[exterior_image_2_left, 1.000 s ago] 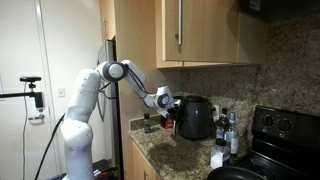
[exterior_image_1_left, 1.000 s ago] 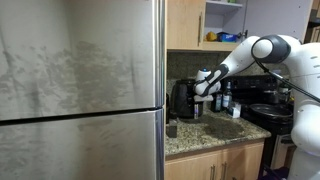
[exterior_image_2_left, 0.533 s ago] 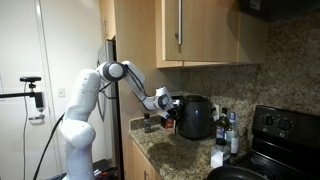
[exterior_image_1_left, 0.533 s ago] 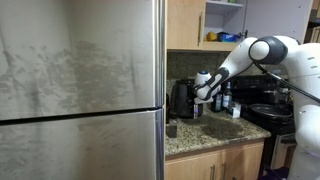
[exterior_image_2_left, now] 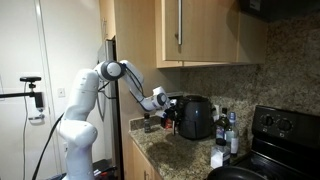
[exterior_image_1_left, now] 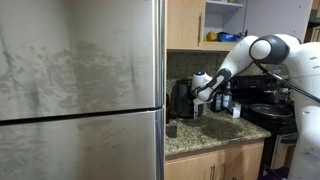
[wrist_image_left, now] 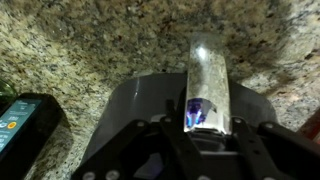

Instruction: Open the bottom compartment of the airfryer.

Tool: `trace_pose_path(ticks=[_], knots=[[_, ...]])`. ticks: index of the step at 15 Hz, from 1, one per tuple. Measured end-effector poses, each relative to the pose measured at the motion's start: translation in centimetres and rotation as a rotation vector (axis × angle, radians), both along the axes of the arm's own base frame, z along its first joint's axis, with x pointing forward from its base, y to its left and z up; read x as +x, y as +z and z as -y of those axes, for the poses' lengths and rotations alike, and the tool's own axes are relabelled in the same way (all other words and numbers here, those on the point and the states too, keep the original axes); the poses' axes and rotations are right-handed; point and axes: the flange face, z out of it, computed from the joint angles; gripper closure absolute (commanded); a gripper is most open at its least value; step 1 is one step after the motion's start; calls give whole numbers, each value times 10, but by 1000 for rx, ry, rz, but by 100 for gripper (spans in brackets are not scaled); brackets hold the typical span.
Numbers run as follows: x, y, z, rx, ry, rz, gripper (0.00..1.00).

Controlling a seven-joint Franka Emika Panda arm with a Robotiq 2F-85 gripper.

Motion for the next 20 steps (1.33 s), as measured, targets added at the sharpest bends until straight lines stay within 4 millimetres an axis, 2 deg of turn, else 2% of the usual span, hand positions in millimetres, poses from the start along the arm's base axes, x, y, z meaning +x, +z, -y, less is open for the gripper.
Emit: trace_pose_path(ticks=[3, 6, 7, 9, 13, 17, 20], knots=[[-10, 0, -14, -12, -12, -68, 88], [-16, -1, -19, -16, -30, -101, 88], [-16, -1, -19, -16, -35, -104, 38], [-16, -1, -18, -6, -59, -98, 32], [-18, -8, -10, 4, -142, -110, 2], [-27, -10, -13, -11, -164, -149, 0], [-50, -8, -24, -24, -141, -177, 0]])
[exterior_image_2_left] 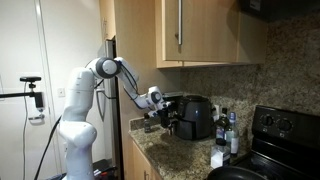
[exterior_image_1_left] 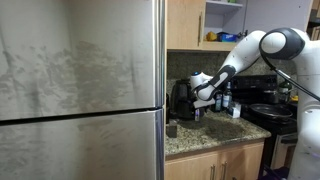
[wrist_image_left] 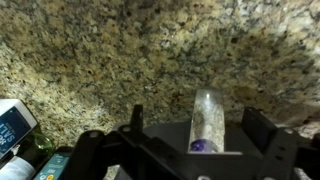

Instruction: Open the bottom compartment of the airfryer.

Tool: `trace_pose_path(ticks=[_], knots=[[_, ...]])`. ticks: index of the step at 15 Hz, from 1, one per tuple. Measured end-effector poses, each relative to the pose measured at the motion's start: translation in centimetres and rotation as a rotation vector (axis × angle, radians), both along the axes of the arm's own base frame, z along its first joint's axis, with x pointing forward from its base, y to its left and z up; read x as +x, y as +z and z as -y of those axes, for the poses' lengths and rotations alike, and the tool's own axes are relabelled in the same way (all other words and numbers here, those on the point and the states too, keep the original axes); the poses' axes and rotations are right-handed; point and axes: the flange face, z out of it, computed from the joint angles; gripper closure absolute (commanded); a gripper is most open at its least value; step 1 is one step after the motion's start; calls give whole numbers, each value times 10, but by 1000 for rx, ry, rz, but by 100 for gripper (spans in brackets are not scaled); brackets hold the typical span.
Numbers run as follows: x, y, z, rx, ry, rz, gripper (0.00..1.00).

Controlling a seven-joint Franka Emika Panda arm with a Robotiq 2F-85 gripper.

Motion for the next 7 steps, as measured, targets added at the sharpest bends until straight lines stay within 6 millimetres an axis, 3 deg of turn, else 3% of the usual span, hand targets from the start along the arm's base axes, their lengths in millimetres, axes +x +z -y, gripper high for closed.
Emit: trace_pose_path(ticks=[7], knots=[[-90, 25, -26, -96, 10, 151, 0]])
